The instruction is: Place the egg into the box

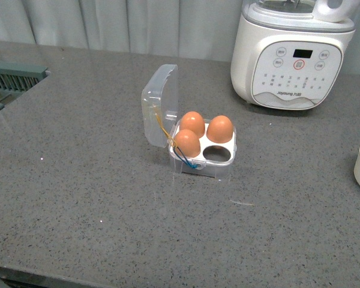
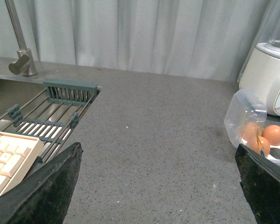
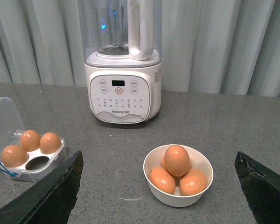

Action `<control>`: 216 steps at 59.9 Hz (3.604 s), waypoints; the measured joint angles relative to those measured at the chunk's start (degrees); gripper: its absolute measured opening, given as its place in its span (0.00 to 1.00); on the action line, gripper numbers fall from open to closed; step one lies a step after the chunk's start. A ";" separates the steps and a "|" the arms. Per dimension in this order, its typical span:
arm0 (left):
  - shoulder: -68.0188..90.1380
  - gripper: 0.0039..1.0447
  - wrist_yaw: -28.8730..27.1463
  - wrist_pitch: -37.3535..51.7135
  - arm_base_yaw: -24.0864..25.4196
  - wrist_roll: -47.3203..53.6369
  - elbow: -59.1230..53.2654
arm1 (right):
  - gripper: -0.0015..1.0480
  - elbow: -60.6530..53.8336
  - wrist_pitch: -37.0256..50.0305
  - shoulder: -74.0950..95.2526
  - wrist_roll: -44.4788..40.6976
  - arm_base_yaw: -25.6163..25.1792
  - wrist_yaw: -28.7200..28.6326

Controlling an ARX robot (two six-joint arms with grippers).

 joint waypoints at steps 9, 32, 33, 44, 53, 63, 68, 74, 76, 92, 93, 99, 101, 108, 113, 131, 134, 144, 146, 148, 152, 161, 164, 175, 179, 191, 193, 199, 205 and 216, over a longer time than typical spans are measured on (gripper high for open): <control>0.00 0.94 0.00 0.00 0.00 0.00 0.00 | 0.91 0.00 0.00 0.00 0.00 0.00 0.02; 0.00 0.94 0.00 0.00 0.00 0.00 0.00 | 0.91 0.00 0.00 0.00 0.00 0.00 0.02; 0.00 0.94 0.00 0.00 0.00 0.00 0.00 | 0.91 0.00 0.00 0.00 0.00 0.00 0.00; 0.00 0.94 0.00 0.00 0.00 0.02 0.00 | 0.91 0.00 0.00 0.00 0.00 0.00 0.02; 0.00 0.94 0.00 0.00 0.00 0.00 0.00 | 0.91 0.00 0.00 0.00 0.00 0.00 0.02; 0.00 0.94 0.00 0.00 0.00 0.00 0.00 | 0.91 0.00 0.00 0.00 0.00 0.00 0.02; 0.00 0.94 0.00 0.00 0.00 0.00 0.00 | 0.91 0.00 0.00 0.00 0.00 0.00 0.02; 0.00 0.94 0.00 0.00 0.00 0.02 0.00 | 0.91 0.00 0.00 0.00 0.00 0.00 0.00; 0.00 0.94 0.00 0.00 0.00 0.00 0.00 | 0.91 0.00 0.00 0.00 0.00 0.00 0.02; 0.00 0.94 0.00 0.00 0.00 0.00 0.00 | 0.91 0.00 0.00 0.00 0.00 0.00 0.00; 0.00 0.94 0.00 0.00 0.00 0.00 0.00 | 0.91 0.00 0.00 0.00 0.00 0.00 0.02; 0.00 0.94 0.00 0.00 0.00 0.00 0.00 | 0.91 0.00 0.00 0.00 0.00 0.00 0.02; 0.00 0.94 0.00 0.00 0.00 0.02 0.00 | 0.91 0.00 0.00 0.00 0.00 0.00 0.02; 0.00 0.94 -0.13 0.00 0.00 0.00 0.00 | 0.91 2.03 -2.84 6.43 3.82 -0.39 7.37; -0.02 0.94 -0.11 -0.02 0.00 0.00 0.00 | 0.91 2.71 3.39 16.72 4.44 -4.63 5.05; -0.02 0.94 -0.11 -0.02 0.00 0.00 0.00 | 0.91 9.27 35.47 56.43 -0.35 -14.29 -9.49; -0.02 0.94 -0.11 -0.02 0.00 0.00 0.00 | 0.91 11.45 37.90 62.99 -1.49 -14.69 -10.80; -0.02 0.94 -0.11 -0.02 0.00 0.00 0.00 | 0.91 16.35 38.38 76.74 -4.74 -15.39 -15.74; -0.02 0.94 -0.11 -0.02 0.00 0.00 0.00 | 0.91 16.83 38.36 78.18 -5.42 -15.43 -16.63; -0.02 0.94 -0.11 -0.02 0.00 0.00 0.00 | 0.91 17.29 38.23 79.36 -6.01 -15.52 -17.33; -0.02 0.94 -0.11 -0.02 0.00 0.00 0.00 | 0.91 18.27 38.51 81.83 -7.28 -15.78 -18.03; -0.02 0.94 -0.11 -0.02 0.00 0.00 0.00 | 0.91 20.13 39.67 85.70 -8.81 -16.09 -18.10; -0.02 0.94 -0.11 -0.02 0.00 0.00 0.00 | 0.91 20.74 39.95 86.99 -9.09 -16.13 -18.14; -0.02 0.94 -0.11 -0.02 0.00 0.00 0.00 | 0.91 22.56 39.41 90.40 -8.85 -16.17 -19.54; -0.02 0.94 -0.11 -0.02 0.00 0.00 0.00 | 0.91 23.02 40.04 91.67 -8.81 -16.17 -19.74; -0.02 0.94 -0.11 -0.02 0.00 0.00 0.00 | 0.91 24.94 41.44 95.49 -8.87 -16.24 -19.93; -0.02 0.94 -0.11 -0.02 0.00 0.00 0.00 | 0.91 25.46 41.55 96.19 -8.85 -16.24 -19.56; -0.02 0.94 -0.11 -0.02 0.00 0.00 0.00 | 0.91 27.04 41.79 98.20 -8.85 -16.15 -18.53; -0.02 0.94 -0.11 -0.02 0.00 0.00 0.00 | 0.91 28.35 42.03 100.15 -8.85 -15.91 -18.05; -0.02 0.94 -0.11 -0.02 0.00 0.00 0.00 | 0.91 30.34 42.16 103.23 -8.83 -15.17 -18.10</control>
